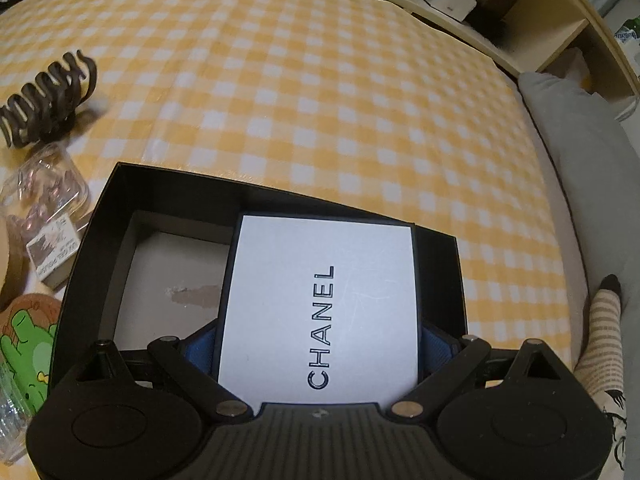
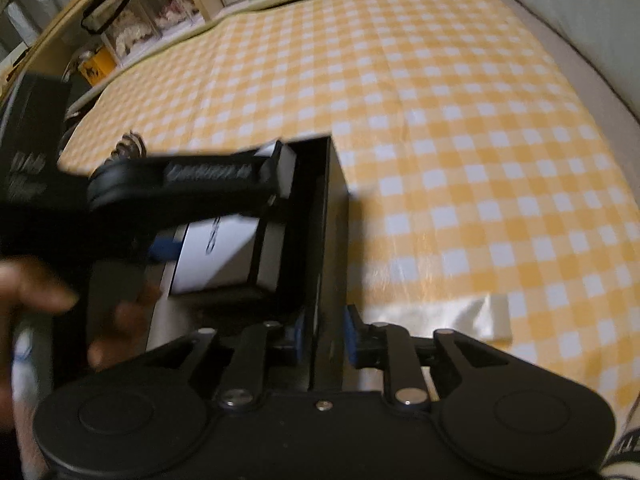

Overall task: Organize rigid objects
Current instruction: 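Carry the CHANEL box into the black box and open the left gripper while the right holds the box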

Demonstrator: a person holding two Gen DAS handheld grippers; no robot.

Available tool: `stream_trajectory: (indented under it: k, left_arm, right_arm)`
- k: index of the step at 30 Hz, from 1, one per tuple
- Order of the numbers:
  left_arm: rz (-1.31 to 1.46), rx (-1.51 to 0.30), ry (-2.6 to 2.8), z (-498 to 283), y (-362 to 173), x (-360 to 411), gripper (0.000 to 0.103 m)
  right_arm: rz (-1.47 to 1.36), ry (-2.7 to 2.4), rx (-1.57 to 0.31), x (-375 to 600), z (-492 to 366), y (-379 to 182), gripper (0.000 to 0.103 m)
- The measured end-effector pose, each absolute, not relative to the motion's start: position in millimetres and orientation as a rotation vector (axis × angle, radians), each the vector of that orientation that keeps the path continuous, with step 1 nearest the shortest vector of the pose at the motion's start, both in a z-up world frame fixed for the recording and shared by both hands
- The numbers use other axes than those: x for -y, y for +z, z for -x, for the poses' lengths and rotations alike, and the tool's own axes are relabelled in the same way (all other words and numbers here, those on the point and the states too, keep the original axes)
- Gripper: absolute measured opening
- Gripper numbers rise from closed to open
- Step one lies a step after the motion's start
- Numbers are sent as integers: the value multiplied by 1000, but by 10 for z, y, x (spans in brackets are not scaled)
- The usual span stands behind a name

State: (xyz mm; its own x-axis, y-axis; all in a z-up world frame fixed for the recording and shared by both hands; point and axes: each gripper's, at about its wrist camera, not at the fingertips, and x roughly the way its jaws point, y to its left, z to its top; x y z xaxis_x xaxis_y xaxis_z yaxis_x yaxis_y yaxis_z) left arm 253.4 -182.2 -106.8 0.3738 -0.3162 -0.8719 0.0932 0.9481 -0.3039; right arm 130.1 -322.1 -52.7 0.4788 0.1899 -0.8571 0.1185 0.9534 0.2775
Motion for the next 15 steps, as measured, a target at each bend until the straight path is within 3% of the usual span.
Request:
stream_trajectory:
  k: [2, 9, 12, 15]
  left_arm:
    - [225, -1164, -261, -2546, -1056, 1864, 97]
    - [362, -1170, -369, -2550, -971, 1786, 101]
    - [355, -1160, -411, -2515, -900, 1719, 92]
    - [328, -1151, -400, -2485, -889, 1644, 75]
  right_arm:
    - [-307, 40, -1076, 3192, -1273, -526, 10]
    - [-312, 29, -1064, 3202, -1259, -532, 10]
    - [-315, 29, -1063, 3211, -1263, -524, 10]
    - [-303, 27, -1062, 3197, -1268, -528, 10]
